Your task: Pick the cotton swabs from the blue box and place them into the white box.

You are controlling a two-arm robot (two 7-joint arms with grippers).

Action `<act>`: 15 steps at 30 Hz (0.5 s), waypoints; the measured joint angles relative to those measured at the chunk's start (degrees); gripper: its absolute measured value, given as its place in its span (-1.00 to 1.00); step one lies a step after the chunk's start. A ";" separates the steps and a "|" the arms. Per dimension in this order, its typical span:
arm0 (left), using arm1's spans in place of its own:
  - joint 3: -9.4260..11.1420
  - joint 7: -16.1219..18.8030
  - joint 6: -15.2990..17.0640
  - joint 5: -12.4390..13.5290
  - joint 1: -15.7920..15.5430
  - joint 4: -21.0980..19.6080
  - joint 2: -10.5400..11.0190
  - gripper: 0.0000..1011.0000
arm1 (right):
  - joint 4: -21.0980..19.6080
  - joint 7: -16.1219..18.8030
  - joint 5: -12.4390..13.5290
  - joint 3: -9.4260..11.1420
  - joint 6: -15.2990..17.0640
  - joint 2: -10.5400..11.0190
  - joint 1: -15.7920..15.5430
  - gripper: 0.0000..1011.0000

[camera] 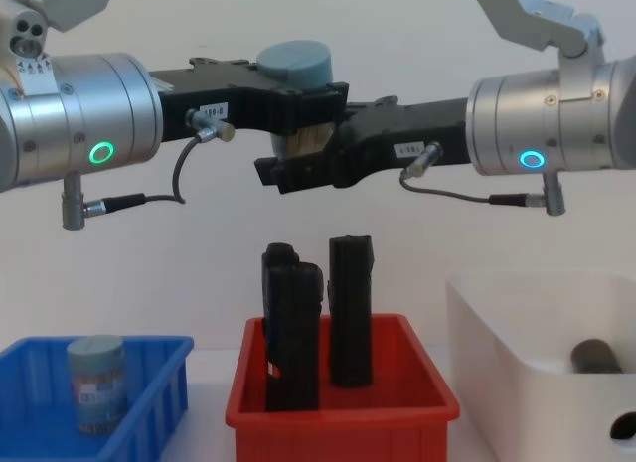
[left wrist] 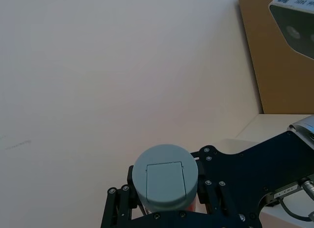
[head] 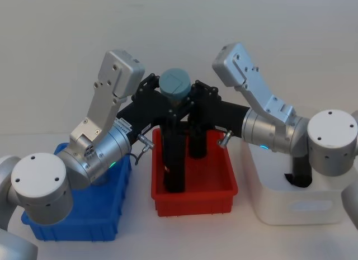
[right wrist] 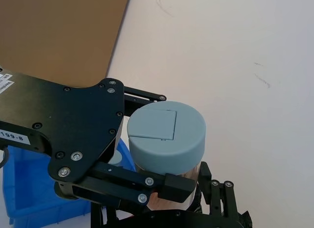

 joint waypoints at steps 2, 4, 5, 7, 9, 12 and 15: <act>0.00 0.00 0.00 -0.02 -0.01 0.01 -0.01 0.32 | 0.01 0.03 0.05 -0.04 0.01 -0.02 0.02 0.82; 0.00 0.00 0.00 -0.03 -0.02 0.02 -0.02 0.32 | 0.03 0.04 0.09 -0.08 0.03 -0.03 0.04 0.71; 0.00 -0.01 0.00 -0.04 -0.02 0.02 -0.03 0.32 | 0.05 0.03 0.11 -0.09 0.05 -0.03 0.05 0.65; 0.00 -0.04 0.00 -0.06 -0.03 0.03 -0.04 0.32 | 0.05 0.02 0.12 -0.10 0.06 -0.03 0.06 0.52; 0.00 -0.05 0.00 -0.07 -0.04 0.03 -0.05 0.32 | 0.07 0.01 0.15 -0.13 0.08 -0.04 0.07 0.41; 0.00 -0.06 0.01 -0.09 -0.05 0.05 -0.06 0.32 | 0.09 0.00 0.17 -0.14 0.11 -0.04 0.08 0.29; 0.00 -0.06 0.02 -0.10 -0.06 0.07 -0.07 0.32 | 0.11 0.00 0.18 -0.15 0.12 -0.05 0.10 0.28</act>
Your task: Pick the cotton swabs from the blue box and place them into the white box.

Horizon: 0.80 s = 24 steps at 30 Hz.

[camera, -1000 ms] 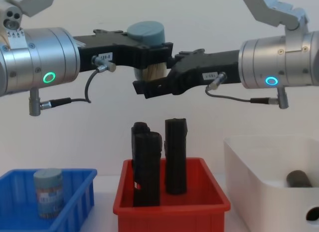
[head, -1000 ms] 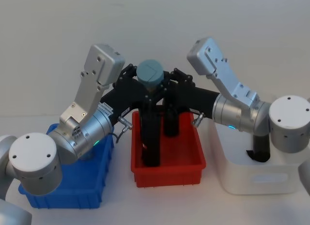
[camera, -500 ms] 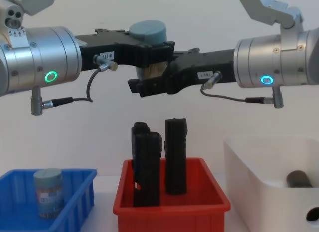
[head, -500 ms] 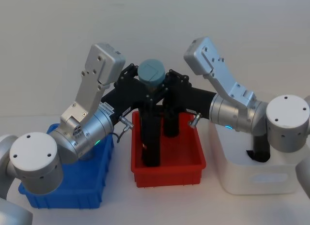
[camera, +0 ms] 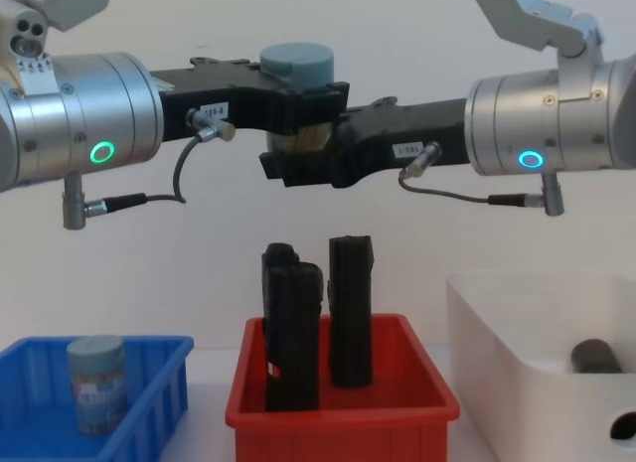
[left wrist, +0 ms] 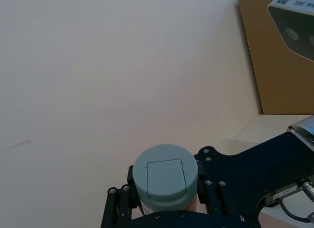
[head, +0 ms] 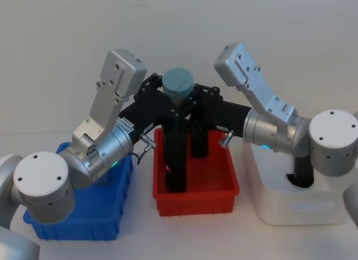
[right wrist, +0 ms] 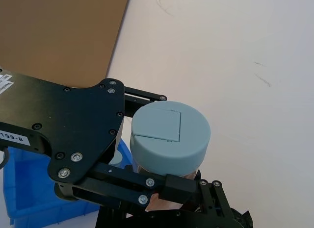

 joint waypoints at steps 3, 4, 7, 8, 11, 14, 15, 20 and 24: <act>0.00 0.01 0.01 0.00 -0.01 0.01 -0.01 0.32 | 0.00 0.01 0.01 -0.01 0.00 -0.01 0.02 0.28; 0.00 0.01 0.01 0.00 -0.02 0.02 -0.01 0.32 | 0.00 0.01 0.02 -0.01 0.00 -0.01 0.03 0.28; 0.00 0.02 0.01 -0.01 -0.02 0.03 -0.02 0.32 | 0.00 0.03 0.02 0.00 0.01 -0.03 0.04 0.28; 0.00 0.02 0.02 -0.01 -0.02 0.03 -0.02 0.32 | 0.00 0.05 0.03 -0.01 0.01 -0.03 0.04 0.28; -0.01 0.05 0.06 -0.01 -0.02 0.05 -0.02 0.49 | 0.00 0.24 0.07 -0.13 -0.01 -0.08 0.04 0.28; 0.00 0.06 0.06 -0.01 -0.02 0.05 -0.02 0.64 | 0.00 0.24 0.08 -0.13 -0.01 -0.07 0.04 0.28; 0.00 0.06 0.06 -0.01 -0.02 0.05 -0.02 0.72 | 0.00 0.24 0.09 -0.12 -0.01 -0.07 0.04 0.28; 0.00 0.07 0.06 0.00 -0.01 0.05 -0.02 0.98 | -0.01 0.17 0.09 -0.12 -0.03 0.03 0.02 0.28; 0.00 0.07 0.05 0.00 -0.01 0.04 -0.01 0.98 | -0.09 -0.20 0.09 -0.06 0.03 0.30 -0.26 0.28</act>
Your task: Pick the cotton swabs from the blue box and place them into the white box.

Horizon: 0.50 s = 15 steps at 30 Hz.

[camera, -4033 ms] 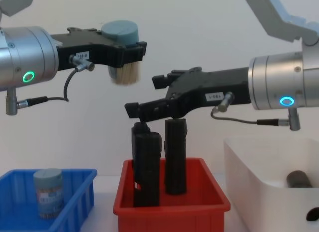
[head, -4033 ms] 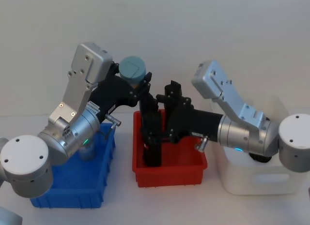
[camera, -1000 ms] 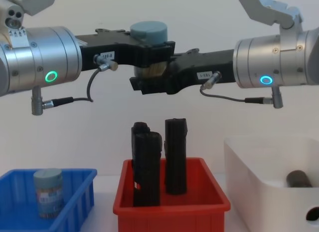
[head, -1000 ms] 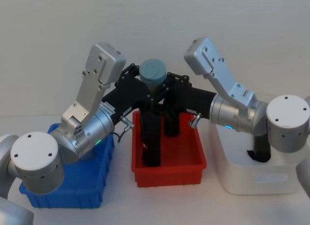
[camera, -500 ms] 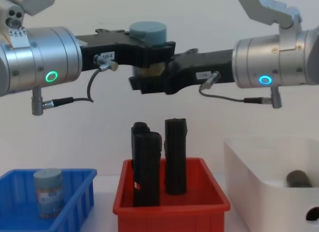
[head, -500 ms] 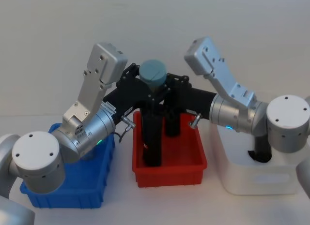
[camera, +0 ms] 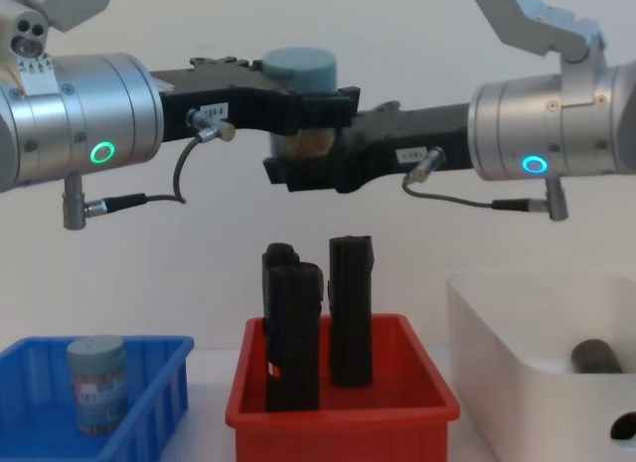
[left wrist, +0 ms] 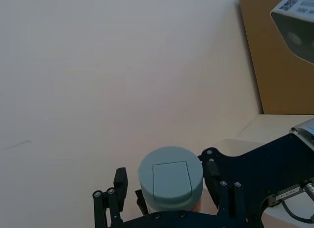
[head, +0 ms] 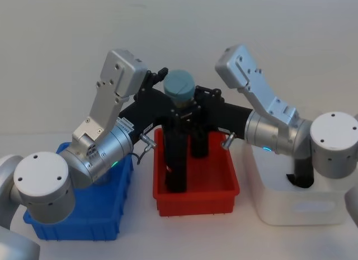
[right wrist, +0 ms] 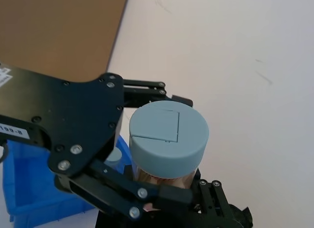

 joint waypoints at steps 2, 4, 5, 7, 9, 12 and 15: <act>0.00 0.00 0.00 0.00 0.00 0.00 0.00 0.98 | -0.11 -0.53 0.00 0.13 0.21 0.31 -0.33 0.28; 0.00 0.00 -0.01 0.00 0.00 0.00 0.00 0.98 | -0.32 -1.21 0.00 0.32 0.49 0.71 -0.75 0.28; 0.00 0.00 -0.02 0.00 0.00 0.00 0.00 0.98 | -0.39 -1.44 0.01 0.40 0.59 0.88 -0.90 0.28; 0.00 0.00 -0.03 0.00 0.00 -0.01 0.00 0.98 | -0.63 -2.38 0.10 0.65 0.95 1.38 -1.42 0.28; 0.00 0.00 -0.03 0.00 0.00 -0.01 0.00 0.98 | -0.79 -3.03 0.19 0.82 1.18 1.69 -1.75 0.28; 0.00 0.00 -0.03 0.00 0.00 -0.01 0.00 0.98 | -1.28 -4.84 0.48 1.31 1.89 2.60 -2.71 0.28; 0.00 0.00 -0.03 0.00 0.00 -0.01 0.00 0.98 | -1.57 -6.08 0.71 1.58 2.42 3.19 -3.36 0.28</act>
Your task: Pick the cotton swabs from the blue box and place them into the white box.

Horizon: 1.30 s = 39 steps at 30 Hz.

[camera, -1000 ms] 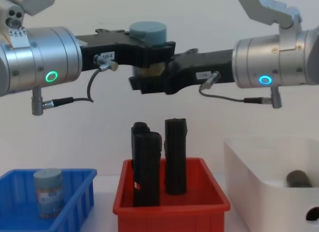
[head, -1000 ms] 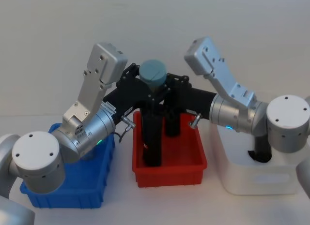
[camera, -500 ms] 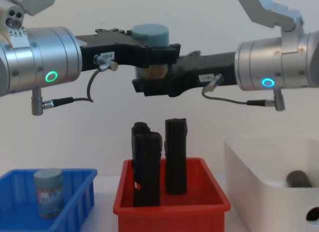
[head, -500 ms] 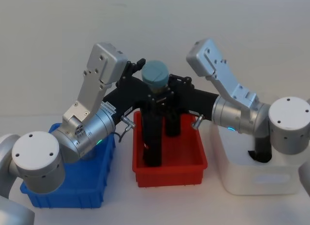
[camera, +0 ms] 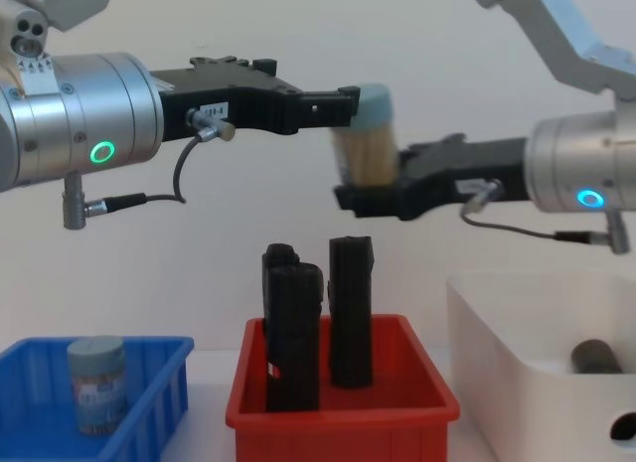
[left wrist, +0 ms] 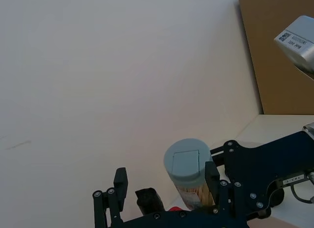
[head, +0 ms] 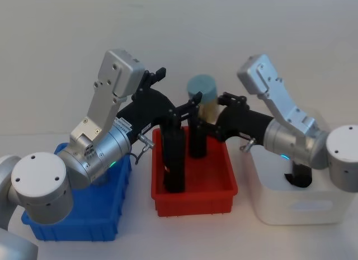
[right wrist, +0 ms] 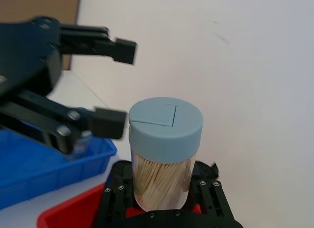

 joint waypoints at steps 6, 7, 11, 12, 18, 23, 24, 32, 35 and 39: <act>0.00 0.00 0.00 0.00 0.00 0.00 0.00 0.98 | -0.93 -3.62 0.75 0.95 1.62 1.53 -1.76 0.28; 0.00 0.00 0.00 0.00 0.00 0.00 0.00 0.98 | -1.01 -4.04 0.86 1.06 1.82 1.71 -1.96 0.28; 0.00 0.00 0.00 0.00 0.00 0.00 0.00 0.98 | -1.49 -6.28 1.44 1.69 2.89 2.69 -3.14 0.28; 0.00 0.00 0.01 0.00 0.00 0.00 0.00 0.98 | -1.64 -7.34 1.75 1.97 3.40 3.11 -3.65 0.28; 0.00 0.00 0.01 0.00 0.00 0.00 0.00 0.98 | -1.83 -11.13 3.07 3.02 5.14 4.51 -5.36 0.28; 0.00 0.00 0.01 0.00 0.00 0.00 0.00 0.98 | -1.36 -13.94 4.76 3.90 6.27 5.30 -6.30 0.28; 0.00 0.00 0.01 0.00 0.00 0.00 0.00 0.98 | -1.26 -14.21 4.95 4.03 6.37 5.37 -6.40 0.28; 0.00 0.00 0.01 0.00 0.00 0.00 0.00 0.98 | 0.54 -15.87 7.64 4.89 6.89 5.61 -6.58 0.28; 0.00 -0.01 0.01 -0.01 0.00 0.00 0.00 0.98 | 1.41 -15.22 8.37 5.00 6.36 5.42 -6.10 0.28; 0.00 0.00 0.01 0.00 0.00 0.00 0.00 0.98 | 2.95 -13.62 9.08 5.04 5.14 4.94 -5.02 0.28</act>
